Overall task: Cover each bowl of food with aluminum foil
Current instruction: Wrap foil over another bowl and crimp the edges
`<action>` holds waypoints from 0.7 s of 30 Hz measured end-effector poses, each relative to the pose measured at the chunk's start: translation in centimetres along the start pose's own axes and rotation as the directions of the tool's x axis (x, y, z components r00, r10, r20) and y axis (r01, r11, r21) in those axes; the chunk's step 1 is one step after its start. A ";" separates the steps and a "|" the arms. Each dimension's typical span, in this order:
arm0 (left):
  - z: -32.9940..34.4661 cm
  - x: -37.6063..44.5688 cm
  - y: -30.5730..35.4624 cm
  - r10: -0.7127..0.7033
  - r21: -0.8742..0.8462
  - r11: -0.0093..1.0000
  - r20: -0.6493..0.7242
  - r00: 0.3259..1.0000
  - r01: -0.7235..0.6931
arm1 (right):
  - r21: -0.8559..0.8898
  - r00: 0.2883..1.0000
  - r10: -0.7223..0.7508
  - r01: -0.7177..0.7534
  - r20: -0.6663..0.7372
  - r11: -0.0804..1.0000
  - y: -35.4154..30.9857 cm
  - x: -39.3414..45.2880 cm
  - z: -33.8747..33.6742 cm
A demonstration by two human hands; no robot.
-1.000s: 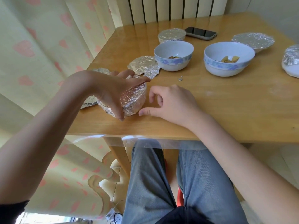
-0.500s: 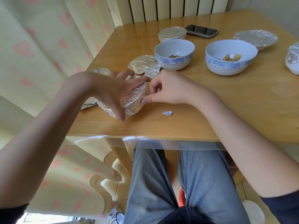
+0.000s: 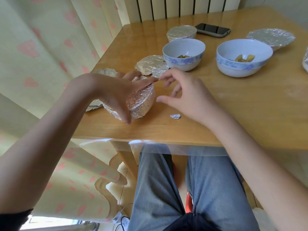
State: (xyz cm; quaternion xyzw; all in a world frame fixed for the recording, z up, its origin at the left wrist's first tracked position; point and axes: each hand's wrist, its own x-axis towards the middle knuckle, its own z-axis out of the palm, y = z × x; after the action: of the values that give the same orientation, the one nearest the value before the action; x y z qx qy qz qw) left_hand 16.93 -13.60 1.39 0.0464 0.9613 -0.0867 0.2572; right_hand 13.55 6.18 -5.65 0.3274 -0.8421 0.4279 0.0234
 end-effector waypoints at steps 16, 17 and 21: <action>0.3 -0.4 1.3 -0.137 0.003 0.991 -0.027 0.990 0.137 | 0.215 0.968 0.176 -0.213 0.177 0.953 -2.1 -3.9 3.6; 0.3 -0.5 1.4 -0.154 -0.004 0.988 -0.006 0.988 0.154 | 0.147 0.979 0.169 -0.186 0.118 0.972 -2.2 -4.1 3.5; -0.5 -1.5 0.8 -0.118 0.010 0.993 0.016 0.993 0.118 | -0.057 0.996 0.060 -0.063 -0.060 0.996 -2.6 -4.4 4.5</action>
State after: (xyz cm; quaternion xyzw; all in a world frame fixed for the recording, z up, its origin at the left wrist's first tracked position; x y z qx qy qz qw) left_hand 18.09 -12.84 2.44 -0.0103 0.9598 -0.1065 0.2594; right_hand 19.57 4.12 -8.07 0.2879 -0.8630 0.4127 0.0445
